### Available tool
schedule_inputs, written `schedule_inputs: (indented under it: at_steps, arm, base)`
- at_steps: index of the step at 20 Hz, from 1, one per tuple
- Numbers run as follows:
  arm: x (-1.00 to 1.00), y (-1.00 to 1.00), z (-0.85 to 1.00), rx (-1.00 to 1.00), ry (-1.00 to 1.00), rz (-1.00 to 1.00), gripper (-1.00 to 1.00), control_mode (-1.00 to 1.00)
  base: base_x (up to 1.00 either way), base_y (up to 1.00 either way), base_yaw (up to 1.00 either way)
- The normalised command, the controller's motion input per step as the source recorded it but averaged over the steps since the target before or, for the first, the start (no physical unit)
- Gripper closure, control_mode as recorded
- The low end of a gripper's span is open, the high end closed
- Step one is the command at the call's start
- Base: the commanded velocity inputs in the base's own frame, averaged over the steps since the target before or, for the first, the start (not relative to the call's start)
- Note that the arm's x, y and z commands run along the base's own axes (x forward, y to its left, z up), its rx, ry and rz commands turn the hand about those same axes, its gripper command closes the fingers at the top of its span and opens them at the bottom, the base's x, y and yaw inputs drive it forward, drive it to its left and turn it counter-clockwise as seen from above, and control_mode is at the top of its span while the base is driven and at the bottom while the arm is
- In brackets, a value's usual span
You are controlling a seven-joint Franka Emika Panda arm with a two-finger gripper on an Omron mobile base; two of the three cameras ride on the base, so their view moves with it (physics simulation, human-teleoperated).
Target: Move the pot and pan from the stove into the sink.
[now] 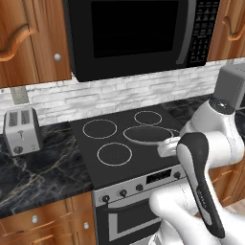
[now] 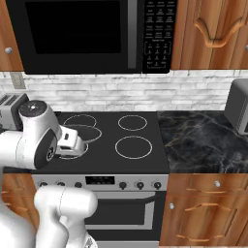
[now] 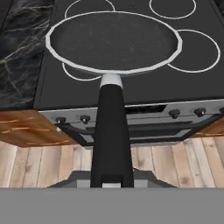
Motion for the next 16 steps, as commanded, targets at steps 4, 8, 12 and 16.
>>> schedule_inputs:
  at_steps: [4, 8, 12, 16]
  arm:
    - [-0.87, -0.15, 0.0, 0.0, -0.16, 0.13, 1.0, -1.0]
    - [-0.74, -0.13, 0.0, 0.0, -0.26, 0.13, 1.0, -1.0]
    - [-0.67, -0.04, -0.01, -0.01, -0.27, 0.14, 1.0, -1.0]
    - [-0.31, 0.12, -0.11, -0.07, -0.12, 0.13, 1.0, -1.0]
  base:
    - [0.0, 0.0, 0.0]
    - [0.0, 0.0, 0.0]
    - [0.0, 0.0, 0.0]
    - [0.0, 0.0, 0.0]
